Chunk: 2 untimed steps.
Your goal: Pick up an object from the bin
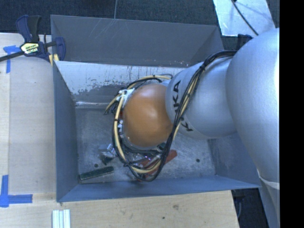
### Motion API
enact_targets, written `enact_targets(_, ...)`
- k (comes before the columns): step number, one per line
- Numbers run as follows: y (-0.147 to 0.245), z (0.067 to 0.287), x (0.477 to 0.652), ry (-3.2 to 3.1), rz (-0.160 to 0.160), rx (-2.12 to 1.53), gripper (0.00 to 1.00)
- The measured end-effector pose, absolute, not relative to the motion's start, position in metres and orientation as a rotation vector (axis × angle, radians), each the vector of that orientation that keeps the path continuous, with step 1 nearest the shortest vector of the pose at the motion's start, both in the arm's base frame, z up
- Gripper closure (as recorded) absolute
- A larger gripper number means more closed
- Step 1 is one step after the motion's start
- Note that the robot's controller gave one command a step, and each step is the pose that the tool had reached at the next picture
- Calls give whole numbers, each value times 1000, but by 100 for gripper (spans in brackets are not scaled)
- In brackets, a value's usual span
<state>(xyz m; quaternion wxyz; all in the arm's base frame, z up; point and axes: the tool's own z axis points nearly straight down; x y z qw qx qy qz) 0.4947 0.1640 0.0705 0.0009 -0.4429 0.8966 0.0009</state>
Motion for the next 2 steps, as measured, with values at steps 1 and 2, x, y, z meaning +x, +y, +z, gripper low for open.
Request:
enact_targets(1, 163, 72, 497, 2815, 2, -1379, 100)
enact_targets(2, 162, 70, 496, 2819, 1, -1379, 0)
